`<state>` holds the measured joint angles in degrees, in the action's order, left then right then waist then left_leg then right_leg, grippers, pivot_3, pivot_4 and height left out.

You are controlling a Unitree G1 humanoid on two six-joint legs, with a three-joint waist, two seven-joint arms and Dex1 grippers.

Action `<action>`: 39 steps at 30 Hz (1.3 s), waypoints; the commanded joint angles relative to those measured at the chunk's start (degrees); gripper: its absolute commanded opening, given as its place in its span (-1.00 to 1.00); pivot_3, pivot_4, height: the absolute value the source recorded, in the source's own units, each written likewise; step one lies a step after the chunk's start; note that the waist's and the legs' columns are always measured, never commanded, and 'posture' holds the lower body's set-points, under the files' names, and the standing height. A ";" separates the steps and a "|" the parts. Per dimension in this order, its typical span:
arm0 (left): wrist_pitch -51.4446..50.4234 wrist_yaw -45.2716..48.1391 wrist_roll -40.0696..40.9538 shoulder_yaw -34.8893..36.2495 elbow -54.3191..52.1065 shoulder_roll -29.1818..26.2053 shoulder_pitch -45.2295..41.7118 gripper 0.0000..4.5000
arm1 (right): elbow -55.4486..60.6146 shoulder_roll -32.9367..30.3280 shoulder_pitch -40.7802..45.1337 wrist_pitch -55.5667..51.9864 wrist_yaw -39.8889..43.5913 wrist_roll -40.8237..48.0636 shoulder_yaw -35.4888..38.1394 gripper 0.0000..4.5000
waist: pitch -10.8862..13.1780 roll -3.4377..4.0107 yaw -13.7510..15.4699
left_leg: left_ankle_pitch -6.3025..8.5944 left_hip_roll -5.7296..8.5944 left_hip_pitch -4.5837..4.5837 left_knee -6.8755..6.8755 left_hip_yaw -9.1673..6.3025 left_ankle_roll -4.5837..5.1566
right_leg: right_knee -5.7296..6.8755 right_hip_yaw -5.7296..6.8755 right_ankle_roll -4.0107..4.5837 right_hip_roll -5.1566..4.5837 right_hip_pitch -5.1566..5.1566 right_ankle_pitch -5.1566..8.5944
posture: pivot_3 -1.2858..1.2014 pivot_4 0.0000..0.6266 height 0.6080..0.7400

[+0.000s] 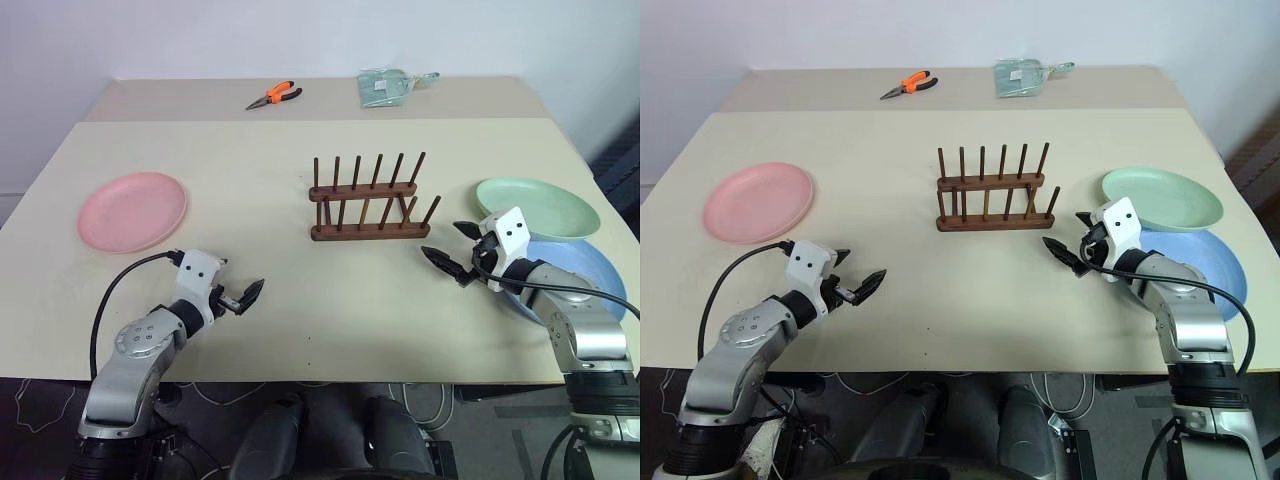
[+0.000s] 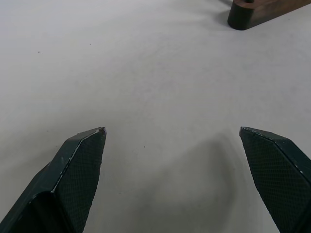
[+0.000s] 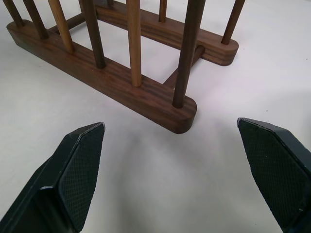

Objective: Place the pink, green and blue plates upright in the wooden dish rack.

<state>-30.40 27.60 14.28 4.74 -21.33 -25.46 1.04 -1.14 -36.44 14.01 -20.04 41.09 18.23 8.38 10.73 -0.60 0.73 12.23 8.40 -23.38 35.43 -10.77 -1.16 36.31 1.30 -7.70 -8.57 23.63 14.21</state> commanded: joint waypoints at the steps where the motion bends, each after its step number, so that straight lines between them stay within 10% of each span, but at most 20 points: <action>1: 1.27 0.29 0.26 -0.45 -0.97 0.11 -0.14 1.00 | 2.30 -0.43 0.65 0.64 0.18 0.30 0.98 0.98 | 0.00 0.00 0.00 | 0.00 0.00 0.00 0.00 0.00 0.00 | 0.00 0.00 0.00 0.00 0.00 0.00 | 0.03 -0.52 0.88; 16: 4.23 8.48 0.51 -3.70 10.47 -2.52 -11.15 1.00 | 13.67 2.44 -8.55 -1.92 -3.22 2.66 1.74 0.98 | -0.01 0.01 -0.08 | 0.00 0.00 0.01 -0.01 0.01 0.00 | -0.01 0.00 -0.03 0.01 0.00 -0.02 | 0.03 -0.52 0.88; 35: 29.27 27.07 -11.48 -18.39 69.80 10.36 -48.22 1.00 | 28.83 7.28 -15.11 -6.84 -9.01 3.18 -3.36 0.98 | -0.04 -0.03 0.05 | 0.04 0.07 0.01 0.26 -0.05 0.11 | -0.14 0.11 -0.29 0.00 -0.26 -0.19 | 0.03 -0.52 0.88; 39: 32.69 28.55 -12.30 -17.81 74.83 11.91 -49.58 0.42 | 30.97 7.50 -16.50 -7.65 -10.41 2.93 -4.05 1.00 | -0.05 -0.02 -0.04 | 0.05 0.07 0.01 0.30 -0.05 0.13 | -0.13 0.11 -0.33 0.00 -0.27 -0.21 | 0.03 -0.52 0.88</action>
<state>1.84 54.49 3.35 -12.12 50.85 -14.10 -49.57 26.87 -29.32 -2.41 -27.66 31.33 21.03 4.29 10.67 -0.62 0.69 12.28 8.47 -23.37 35.74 -10.82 -1.03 36.18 1.41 -8.03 -8.57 23.35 14.00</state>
